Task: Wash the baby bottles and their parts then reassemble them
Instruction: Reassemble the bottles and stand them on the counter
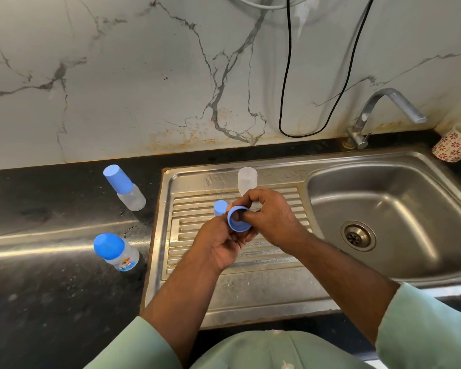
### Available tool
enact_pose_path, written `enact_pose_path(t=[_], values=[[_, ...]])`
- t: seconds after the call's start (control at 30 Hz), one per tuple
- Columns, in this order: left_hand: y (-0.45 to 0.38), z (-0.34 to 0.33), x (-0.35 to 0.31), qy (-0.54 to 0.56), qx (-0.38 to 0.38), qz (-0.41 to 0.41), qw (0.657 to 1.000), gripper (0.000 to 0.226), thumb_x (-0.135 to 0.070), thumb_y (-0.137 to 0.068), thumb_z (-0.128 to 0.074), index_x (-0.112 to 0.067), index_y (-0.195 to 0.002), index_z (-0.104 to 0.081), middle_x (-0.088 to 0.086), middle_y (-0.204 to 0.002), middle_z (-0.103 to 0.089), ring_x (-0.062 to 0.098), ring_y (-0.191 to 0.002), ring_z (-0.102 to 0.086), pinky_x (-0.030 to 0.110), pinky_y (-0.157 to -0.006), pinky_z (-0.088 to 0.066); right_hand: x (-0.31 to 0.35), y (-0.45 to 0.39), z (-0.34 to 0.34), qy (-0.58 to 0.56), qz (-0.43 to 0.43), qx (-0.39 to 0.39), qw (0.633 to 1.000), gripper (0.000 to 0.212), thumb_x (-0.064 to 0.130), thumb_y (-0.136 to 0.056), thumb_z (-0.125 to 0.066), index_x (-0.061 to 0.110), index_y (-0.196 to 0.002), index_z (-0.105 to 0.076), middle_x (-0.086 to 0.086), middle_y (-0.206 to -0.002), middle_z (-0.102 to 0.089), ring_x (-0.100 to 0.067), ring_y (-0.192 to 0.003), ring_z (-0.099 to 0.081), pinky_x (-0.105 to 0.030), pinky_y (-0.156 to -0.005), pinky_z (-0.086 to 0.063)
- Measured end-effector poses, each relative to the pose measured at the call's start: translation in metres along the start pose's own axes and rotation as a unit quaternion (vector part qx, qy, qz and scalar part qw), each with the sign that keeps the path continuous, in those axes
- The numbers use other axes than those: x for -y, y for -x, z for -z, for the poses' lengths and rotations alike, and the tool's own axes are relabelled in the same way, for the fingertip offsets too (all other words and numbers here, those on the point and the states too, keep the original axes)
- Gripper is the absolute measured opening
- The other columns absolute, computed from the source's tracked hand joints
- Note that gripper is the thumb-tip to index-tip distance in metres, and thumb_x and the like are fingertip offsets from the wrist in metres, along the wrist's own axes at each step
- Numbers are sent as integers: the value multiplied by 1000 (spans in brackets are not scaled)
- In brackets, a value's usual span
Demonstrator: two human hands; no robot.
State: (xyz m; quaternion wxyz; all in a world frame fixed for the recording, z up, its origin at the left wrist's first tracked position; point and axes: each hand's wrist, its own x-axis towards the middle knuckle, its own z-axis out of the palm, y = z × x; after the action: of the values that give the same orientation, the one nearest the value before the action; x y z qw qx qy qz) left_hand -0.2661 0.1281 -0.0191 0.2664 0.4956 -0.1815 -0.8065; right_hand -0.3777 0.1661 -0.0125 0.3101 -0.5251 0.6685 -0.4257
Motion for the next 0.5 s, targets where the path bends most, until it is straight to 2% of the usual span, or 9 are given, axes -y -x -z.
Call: enact_pose_path(t=[0.07,0.13,0.2,0.27,0.37,0.43,0.5], values=[[2,4,-3,-3,37,27,999,8,-5,-92,-59,-1,-92,-66,16,-76,-68,23,-67,-68,26,-47,-56,-1,-3,4,-12,-7,12,1000,10,12,-82,-76,11,-91,-71,-4,-97,-69,-19,-91,-65,-37,-80,-57],[0,11,-6,-7,54,41,998,15,-9,-81,-65,0,-93,-67,16,-83,-67,25,-79,-66,27,-53,-57,0,-4,5,-45,-25,24,998,15,14,-84,-74,11,-98,-71,-4,-100,-68,-21,-86,-67,-34,-68,-60],[-4,15,-7,-7,55,47,997,21,-17,-83,-68,0,-96,-68,16,-88,-68,26,-89,-63,27,-65,-54,1,-3,7,-76,-39,25,996,16,14,-86,-72,10,-102,-69,-5,-102,-65,-20,-79,-68,-25,-54,-57],[-7,18,-7,6,54,45,998,24,-19,-88,-67,1,-102,-67,17,-93,-68,27,-95,-61,29,-76,-50,2,-3,9,-92,-47,25,994,15,13,-87,-72,11,-101,-68,-6,-102,-64,-19,-74,-68,-21,-49,-54],[-10,15,-7,7,63,28,998,19,-9,-87,-64,2,-102,-67,19,-91,-68,26,-86,-65,32,-88,-52,3,-1,12,-119,-60,26,991,14,13,-86,-73,12,-99,-69,-4,-100,-65,-16,-68,-68,-22,-49,-53],[-14,9,-7,-1,56,1,998,11,-3,-91,-58,2,-98,-66,21,-89,-66,26,-79,-65,39,-98,-49,2,0,11,-128,-60,27,990,13,13,-85,-73,13,-98,-70,-3,-101,-65,-17,-72,-69,-23,-49,-54],[-20,1,-6,-25,36,-18,999,10,-1,-94,-56,2,-93,-65,20,-86,-63,27,-75,-62,43,-98,-48,-1,0,10,-120,-54,9,991,12,14,-85,-73,14,-98,-72,-1,-103,-64,-19,-80,-68,-24,-51,-56]])
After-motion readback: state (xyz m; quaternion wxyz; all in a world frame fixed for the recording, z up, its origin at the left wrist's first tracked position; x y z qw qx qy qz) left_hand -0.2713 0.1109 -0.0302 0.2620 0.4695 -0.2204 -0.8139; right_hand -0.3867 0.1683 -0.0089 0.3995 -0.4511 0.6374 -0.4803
